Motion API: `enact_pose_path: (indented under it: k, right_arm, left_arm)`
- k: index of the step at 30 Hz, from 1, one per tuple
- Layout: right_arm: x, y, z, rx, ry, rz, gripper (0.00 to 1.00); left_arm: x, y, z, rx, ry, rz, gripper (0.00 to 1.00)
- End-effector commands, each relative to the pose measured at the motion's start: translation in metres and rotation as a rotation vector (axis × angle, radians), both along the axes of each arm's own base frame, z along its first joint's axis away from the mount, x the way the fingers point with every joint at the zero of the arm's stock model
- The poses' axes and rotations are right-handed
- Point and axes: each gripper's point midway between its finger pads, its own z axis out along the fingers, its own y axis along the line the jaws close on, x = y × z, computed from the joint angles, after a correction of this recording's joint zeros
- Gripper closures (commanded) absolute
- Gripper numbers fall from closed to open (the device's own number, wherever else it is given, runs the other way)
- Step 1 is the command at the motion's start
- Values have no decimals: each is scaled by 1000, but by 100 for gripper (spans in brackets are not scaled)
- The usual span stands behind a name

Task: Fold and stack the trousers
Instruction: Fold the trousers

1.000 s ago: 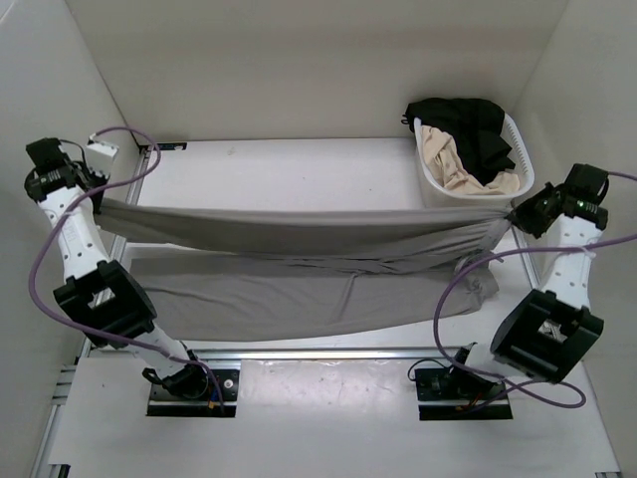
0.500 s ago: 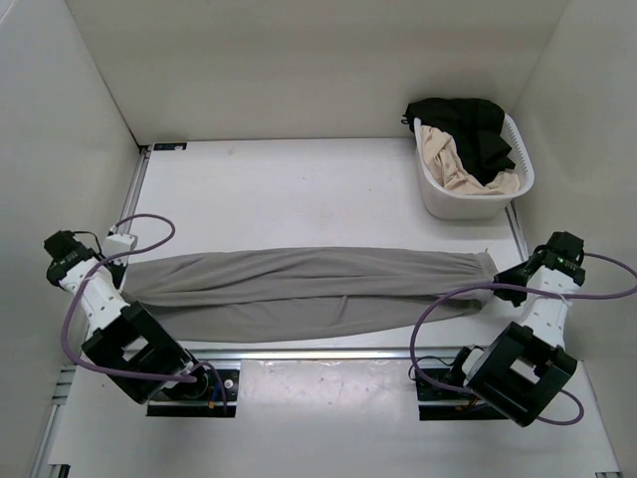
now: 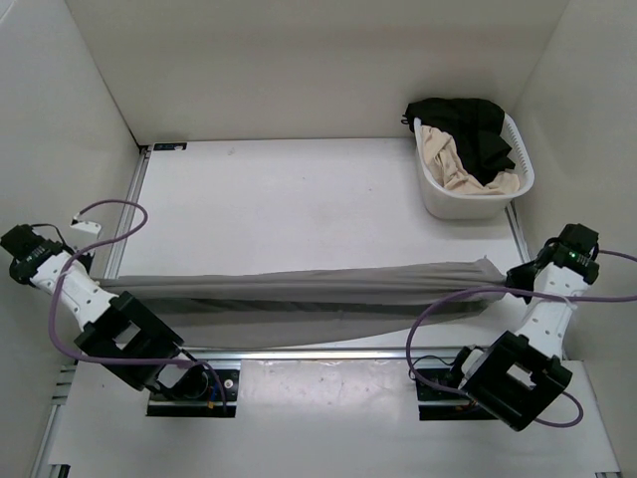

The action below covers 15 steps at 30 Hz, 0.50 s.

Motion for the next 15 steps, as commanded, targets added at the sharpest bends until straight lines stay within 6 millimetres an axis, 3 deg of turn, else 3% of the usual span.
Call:
enact_pose_path:
  k: [1,4,5,7,9,13,14,15]
  right_arm:
    - [-30,-5,-9,-50,107,-76,100]
    - [-49,6,-32,-3,166,-98,100]
    - [-53,10,-37,8,175,-108,100]
    - [-70,15,-55,45,222,-142,100]
    - [-73,20,-64,80,219,-155,93]
    - [-78,22,-79,142,213,-199,58]
    - [-75,19,-78,134,203,-199,51]
    - [-73,17,-76,129,204,-185,37]
  left_arm:
    - [-18,-10,-18,-18,35,-44,86]
    - [-30,-22,-35,-31,61,-60,86]
    - [-37,-33,-52,-74,88,-61,86]
    - [-44,-38,-59,-72,98,-72,86]
    - [-53,-48,-76,-95,129,-79,86]
    - [-61,-50,-92,-114,177,-76,84]
    - [-63,-49,-94,-119,191,-72,72]
    - [-64,-50,-99,-136,201,-73,63]
